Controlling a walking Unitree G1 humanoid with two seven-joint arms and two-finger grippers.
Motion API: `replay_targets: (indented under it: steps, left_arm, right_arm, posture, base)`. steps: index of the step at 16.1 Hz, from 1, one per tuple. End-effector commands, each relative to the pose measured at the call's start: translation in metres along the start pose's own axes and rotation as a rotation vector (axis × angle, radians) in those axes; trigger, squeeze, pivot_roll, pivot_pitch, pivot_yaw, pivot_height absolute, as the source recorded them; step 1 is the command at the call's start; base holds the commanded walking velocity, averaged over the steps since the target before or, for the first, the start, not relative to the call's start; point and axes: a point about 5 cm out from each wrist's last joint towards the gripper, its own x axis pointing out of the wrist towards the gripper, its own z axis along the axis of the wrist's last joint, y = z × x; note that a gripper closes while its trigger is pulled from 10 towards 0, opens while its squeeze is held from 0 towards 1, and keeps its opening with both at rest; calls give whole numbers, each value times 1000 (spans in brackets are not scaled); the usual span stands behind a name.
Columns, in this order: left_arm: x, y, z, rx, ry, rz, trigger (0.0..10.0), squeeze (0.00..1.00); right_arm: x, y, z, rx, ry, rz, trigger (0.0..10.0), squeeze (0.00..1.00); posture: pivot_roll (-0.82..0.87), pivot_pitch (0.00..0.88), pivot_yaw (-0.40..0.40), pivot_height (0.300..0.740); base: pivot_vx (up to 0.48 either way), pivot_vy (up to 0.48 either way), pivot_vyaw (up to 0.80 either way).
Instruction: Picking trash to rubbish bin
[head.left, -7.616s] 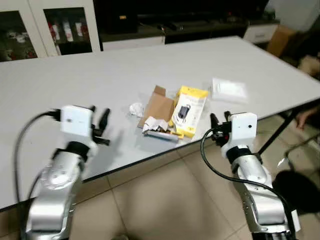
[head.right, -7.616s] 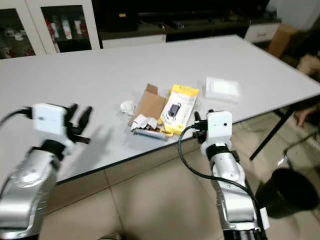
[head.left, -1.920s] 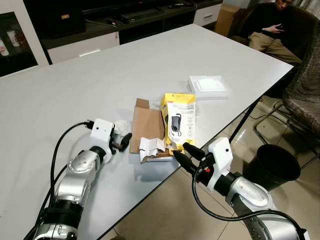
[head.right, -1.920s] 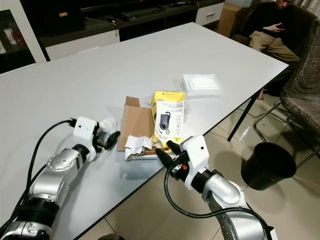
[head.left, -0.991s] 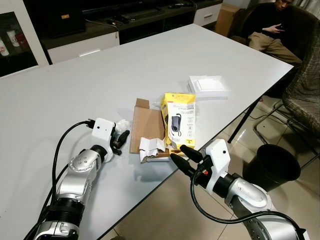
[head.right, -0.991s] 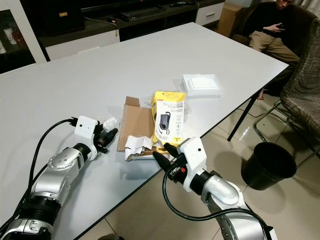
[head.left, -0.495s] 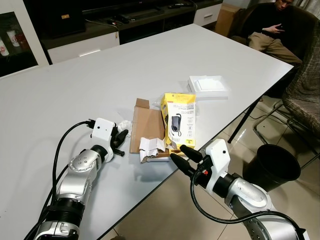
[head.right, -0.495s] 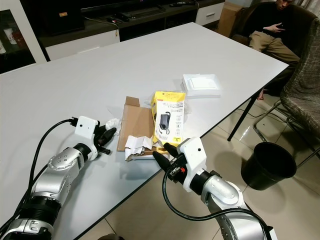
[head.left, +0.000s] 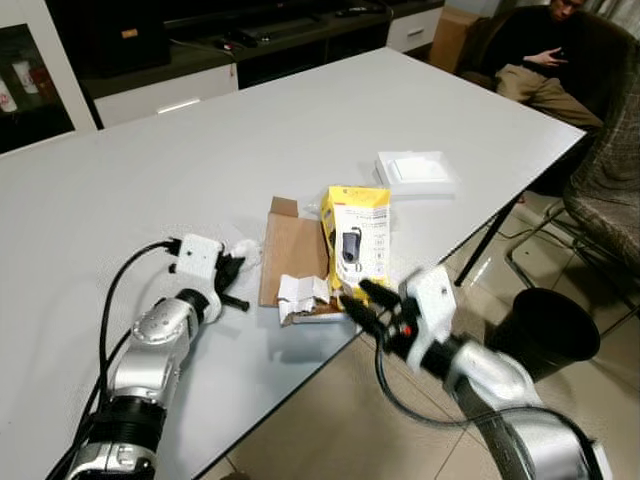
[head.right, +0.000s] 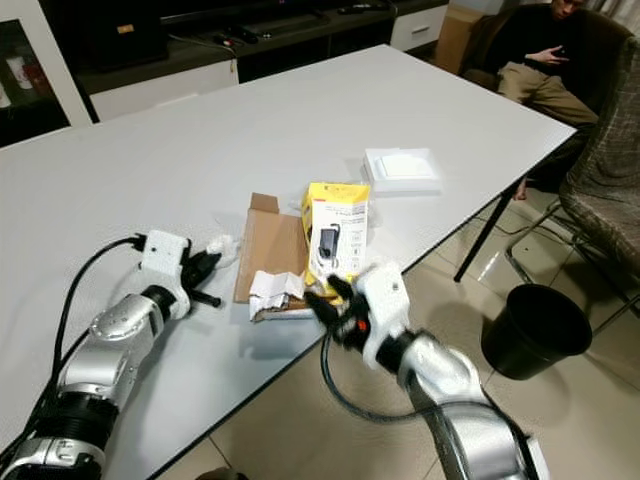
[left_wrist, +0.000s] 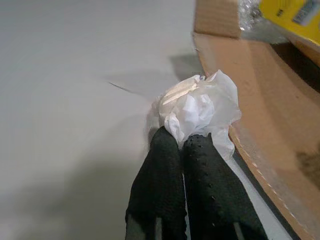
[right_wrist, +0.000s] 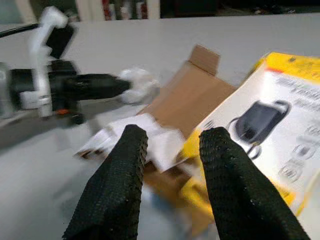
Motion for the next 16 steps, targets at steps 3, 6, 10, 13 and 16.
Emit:
replay_targets:
  steps: [3,6,10,13,16]
  left_arm:
    - [-23,23,24,-12,-130,113,0,0]
    - [-48,32,37,-6,-192,155,0,0]
    - [-86,22,44,2,-219,152,0,0]
    - [-93,11,39,-23,-195,144,0,0]
    - [-93,-5,42,-44,-185,90,0,0]
  right_arm:
    - [20,-39,4,37,30,-173,10000,1000]
    - [33,-53,5,107,63,-161,10000,1000]
    - [56,-50,10,136,64,39,10000,1000]
    - [61,-44,12,84,54,158,10000,1000]
    - [79,-43,13,86,41,173,10000,1000]
  posture:
    - [46,19,-56,740]
    - [59,21,-69,740]
    - [95,25,-97,740]
    - [98,29,-100,740]
    - [96,40,-102,740]
  base:
    - [0,0,0]
    - [0,0,0]
    - [0,0,0]
    - [0,0,0]
    - [0,0,0]
